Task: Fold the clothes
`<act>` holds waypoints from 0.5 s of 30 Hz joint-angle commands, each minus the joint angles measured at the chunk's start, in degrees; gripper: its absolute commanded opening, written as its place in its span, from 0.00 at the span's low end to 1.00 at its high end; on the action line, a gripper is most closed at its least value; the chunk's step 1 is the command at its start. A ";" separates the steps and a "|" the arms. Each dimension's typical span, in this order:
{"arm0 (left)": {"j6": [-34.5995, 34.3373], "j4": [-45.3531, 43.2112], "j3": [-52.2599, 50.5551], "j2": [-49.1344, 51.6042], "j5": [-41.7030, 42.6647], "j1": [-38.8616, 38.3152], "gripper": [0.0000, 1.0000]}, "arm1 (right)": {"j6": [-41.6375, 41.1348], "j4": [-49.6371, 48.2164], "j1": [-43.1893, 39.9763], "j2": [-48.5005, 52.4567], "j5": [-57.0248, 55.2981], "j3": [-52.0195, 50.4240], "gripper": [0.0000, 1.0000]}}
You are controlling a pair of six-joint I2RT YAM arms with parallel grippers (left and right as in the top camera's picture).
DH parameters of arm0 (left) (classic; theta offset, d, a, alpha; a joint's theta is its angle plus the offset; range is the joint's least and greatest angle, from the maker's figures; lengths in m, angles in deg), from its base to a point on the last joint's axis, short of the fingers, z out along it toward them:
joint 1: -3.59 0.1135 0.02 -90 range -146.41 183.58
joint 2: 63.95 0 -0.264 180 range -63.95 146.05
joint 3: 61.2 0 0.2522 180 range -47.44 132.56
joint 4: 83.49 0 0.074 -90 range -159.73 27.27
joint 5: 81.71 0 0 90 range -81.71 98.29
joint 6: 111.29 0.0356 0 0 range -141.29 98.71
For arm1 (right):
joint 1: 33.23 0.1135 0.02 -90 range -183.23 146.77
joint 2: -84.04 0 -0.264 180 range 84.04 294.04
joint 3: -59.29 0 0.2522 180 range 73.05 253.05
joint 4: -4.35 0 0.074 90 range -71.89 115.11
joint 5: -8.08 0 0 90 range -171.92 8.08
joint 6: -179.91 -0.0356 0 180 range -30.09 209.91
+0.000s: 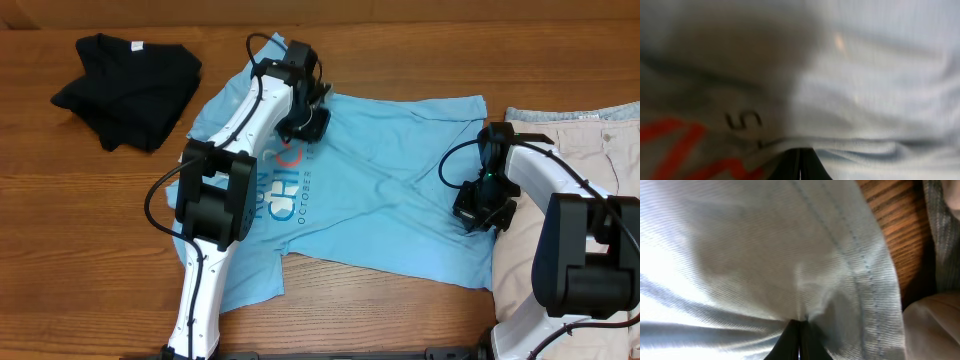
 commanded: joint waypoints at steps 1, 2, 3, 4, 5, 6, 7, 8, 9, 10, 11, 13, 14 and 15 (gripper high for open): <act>-3.10 -6.05 -2.08 1.84 -9.29 1.20 0.04 | 0.13 -0.57 -0.44 0.48 0.76 0.17 0.04; -4.20 -7.82 -2.08 1.84 -8.66 1.53 0.04 | 0.15 -0.61 -0.44 0.48 1.18 0.17 0.04; -5.46 -9.55 -2.08 1.84 -8.17 1.90 0.04 | 0.15 -0.70 -0.44 0.48 1.60 0.17 0.04; -6.36 -10.95 -2.08 1.84 -7.54 2.27 0.04 | 0.15 -0.72 -0.44 0.48 1.95 0.17 0.04; -7.04 -12.00 -2.05 1.84 -6.62 2.71 0.04 | 0.15 -0.74 -0.44 0.48 2.08 0.17 0.04; -7.63 -12.74 -1.90 1.84 -5.22 3.17 0.04 | 0.15 -0.76 -0.44 0.48 2.21 0.17 0.04; -7.67 -12.85 -1.53 1.84 -3.63 3.50 0.04 | 0.15 -0.81 -0.44 0.48 2.47 0.17 0.04; -7.52 -12.70 -1.01 1.84 -2.14 3.78 0.04 | 0.15 -0.96 -0.44 0.48 2.86 0.20 0.04; -7.48 -12.09 -0.44 1.84 -1.11 3.96 0.04 | 0.20 -0.94 -0.44 0.46 3.02 0.48 0.04; -7.45 -10.58 0.72 1.81 -0.87 4.17 0.04 | 0.39 -0.92 -0.44 0.46 3.06 0.94 0.04; -6.78 -8.48 2.19 1.81 -0.90 4.22 0.04 | 0.63 -0.81 -0.44 0.24 3.45 1.57 0.04; -4.33 -2.99 6.08 1.81 -1.05 4.24 0.07 | 2.14 -0.85 -0.44 -0.81 5.51 3.26 0.04; -2.89 1.33 9.09 1.79 -1.64 4.33 0.07 | 3.04 -0.83 -0.44 -1.75 6.93 4.37 0.04; -1.97 5.64 12.09 1.79 -2.64 4.48 0.07 | 3.67 -0.83 -0.44 -2.51 8.02 5.25 0.04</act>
